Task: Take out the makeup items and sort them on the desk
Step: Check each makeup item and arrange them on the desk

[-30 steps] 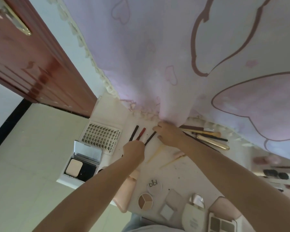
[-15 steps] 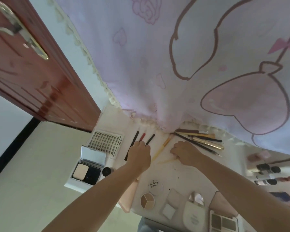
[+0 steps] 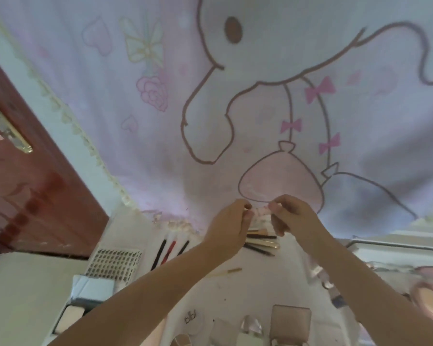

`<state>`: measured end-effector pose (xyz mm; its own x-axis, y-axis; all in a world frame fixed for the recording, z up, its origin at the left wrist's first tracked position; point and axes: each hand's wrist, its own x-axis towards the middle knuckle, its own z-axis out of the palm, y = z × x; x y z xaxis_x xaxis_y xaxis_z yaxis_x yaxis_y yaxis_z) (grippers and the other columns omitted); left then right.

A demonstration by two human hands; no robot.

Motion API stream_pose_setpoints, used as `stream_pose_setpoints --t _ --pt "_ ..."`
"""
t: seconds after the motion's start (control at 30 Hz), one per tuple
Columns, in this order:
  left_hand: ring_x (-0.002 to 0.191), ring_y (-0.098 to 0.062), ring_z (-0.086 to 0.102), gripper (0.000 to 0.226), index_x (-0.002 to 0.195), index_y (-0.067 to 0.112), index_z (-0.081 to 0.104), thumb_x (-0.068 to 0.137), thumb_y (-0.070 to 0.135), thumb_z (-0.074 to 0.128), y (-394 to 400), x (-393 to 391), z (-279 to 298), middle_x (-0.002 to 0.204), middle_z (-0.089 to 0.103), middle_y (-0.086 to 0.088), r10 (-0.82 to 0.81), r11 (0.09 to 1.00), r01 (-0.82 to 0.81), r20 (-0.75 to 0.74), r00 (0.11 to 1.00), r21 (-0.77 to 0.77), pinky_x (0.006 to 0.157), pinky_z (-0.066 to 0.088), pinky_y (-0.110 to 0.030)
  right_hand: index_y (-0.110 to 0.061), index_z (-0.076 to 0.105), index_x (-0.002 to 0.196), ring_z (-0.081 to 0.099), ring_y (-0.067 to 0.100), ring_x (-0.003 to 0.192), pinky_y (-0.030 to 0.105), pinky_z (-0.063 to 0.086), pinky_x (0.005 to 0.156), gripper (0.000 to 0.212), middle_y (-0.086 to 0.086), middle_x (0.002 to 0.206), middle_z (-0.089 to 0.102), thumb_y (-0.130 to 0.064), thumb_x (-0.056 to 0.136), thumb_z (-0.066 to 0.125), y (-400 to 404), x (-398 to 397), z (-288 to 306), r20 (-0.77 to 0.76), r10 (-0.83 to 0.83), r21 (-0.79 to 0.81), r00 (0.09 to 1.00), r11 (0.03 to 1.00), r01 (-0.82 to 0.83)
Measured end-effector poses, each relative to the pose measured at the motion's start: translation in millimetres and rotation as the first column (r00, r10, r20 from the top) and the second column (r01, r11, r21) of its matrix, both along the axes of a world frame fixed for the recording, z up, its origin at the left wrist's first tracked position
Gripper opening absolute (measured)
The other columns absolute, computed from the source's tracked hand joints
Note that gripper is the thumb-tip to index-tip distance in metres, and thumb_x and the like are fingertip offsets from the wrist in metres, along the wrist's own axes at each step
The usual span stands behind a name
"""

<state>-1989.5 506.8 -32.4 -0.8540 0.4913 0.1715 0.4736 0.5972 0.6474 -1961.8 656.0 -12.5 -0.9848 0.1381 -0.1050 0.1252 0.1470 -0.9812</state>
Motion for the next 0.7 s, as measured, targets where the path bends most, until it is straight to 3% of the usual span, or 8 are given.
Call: stream_pose_setpoints --t 0.17,0.27,0.37,0.4,0.47,0.53,0.6,0.7 --pt "0.066 -0.027 0.053 0.049 0.107 0.003 0.051 0.084 0.034 0.021 20.6 7.4 39.3 0.073 0.053 0.0 -0.117 0.993 0.119 -0.16 0.98 0.007 0.059 0.029 -0.025 -0.016 0.046 0.07 0.031 0.013 0.041 0.018 0.026 0.044 0.027 -0.007 0.036 0.04 -0.006 0.095 0.041 25.4 22.7 33.4 -0.152 0.003 0.101 0.988 0.995 0.013" --pt "0.051 -0.012 0.038 0.032 0.1 0.008 0.048 0.092 0.03 0.027 29.1 12.6 56.5 0.06 0.039 0.012 -0.138 0.985 0.152 -0.155 0.978 0.082 0.048 0.026 -0.023 -0.018 0.047 0.07 0.031 0.009 0.04 0.015 0.027 0.043 0.028 -0.005 0.036 0.043 -0.006 0.094 0.041 35.4 35.1 42.9 -0.246 -0.004 0.127 0.969 0.991 0.036" --pt "0.05 -0.007 0.036 0.012 0.088 0.018 0.039 0.098 0.018 0.033 33.9 17.7 60.4 0.06 0.038 0.009 -0.165 0.979 0.175 -0.094 0.982 0.104 0.047 0.028 -0.019 -0.02 0.047 0.07 0.035 0.004 0.038 0.013 0.03 0.044 0.029 -0.003 0.039 0.045 -0.004 0.094 0.042 39.6 44.7 49.2 -0.256 -0.023 0.151 0.966 0.987 0.063" --pt "0.051 -0.008 0.036 0.017 0.082 0.021 0.038 0.098 0.016 0.033 31.5 15.8 58.0 0.06 0.038 0.007 -0.144 0.981 0.151 -0.067 0.987 0.125 0.048 0.028 -0.018 -0.021 0.047 0.068 0.037 0.003 0.036 0.013 0.032 0.044 0.032 -0.003 0.04 0.045 -0.001 0.093 0.041 51.3 45.6 49.1 -0.264 -0.143 0.096 0.954 0.98 0.174" --pt "0.052 -0.009 0.034 0.029 0.071 0.025 0.035 0.097 0.012 0.033 18.7 3.2 52.7 0.061 0.038 0.005 -0.014 0.972 0.018 -0.02 1.0 0.232 0.049 0.028 -0.019 -0.023 0.05 0.06 0.04 0.0 0.032 0.015 0.036 0.043 0.044 -0.006 0.038 0.042 0.003 0.093 0.038 91.2 47.9 52.5 -0.256 -0.467 -0.193 0.847 0.883 0.428" --pt "0.052 -0.01 0.033 0.032 0.069 0.025 0.033 0.097 0.009 0.033 4.6 -10.8 44.6 0.062 0.037 0.003 0.068 0.966 -0.07 0.015 0.998 0.249 0.048 0.028 -0.016 -0.023 0.054 0.049 0.038 0.003 0.032 0.014 0.033 0.039 0.054 -0.011 0.035 0.036 0.002 0.094 0.037 128.8 52.4 51.7 -0.24 -0.582 -0.338 0.777 0.8 0.495" --pt "0.053 -0.011 0.033 0.032 0.07 0.025 0.034 0.097 0.009 0.033 3.8 -15.7 36.5 0.062 0.038 0.002 0.023 0.982 -0.029 0.037 0.999 0.189 0.048 0.029 -0.016 -0.024 0.055 0.049 0.035 0.003 0.033 0.012 0.031 0.038 0.055 -0.012 0.035 0.034 0.002 0.094 0.036 131.3 51.3 46.3 -0.257 -0.515 -0.282 0.818 0.849 0.446" --pt "0.052 -0.01 0.034 0.031 0.073 0.028 0.035 0.098 0.01 0.033 24.9 -9.0 34.0 0.062 0.038 0.004 -0.081 0.983 0.074 0.038 0.996 0.168 0.05 0.029 -0.018 -0.015 0.05 0.065 0.038 0.003 0.036 0.013 0.033 0.041 0.03 -0.008 0.035 0.042 -0.001 0.091 0.046 97.0 42.1 34.3 -0.297 -0.299 -0.042 0.907 0.953 0.3"
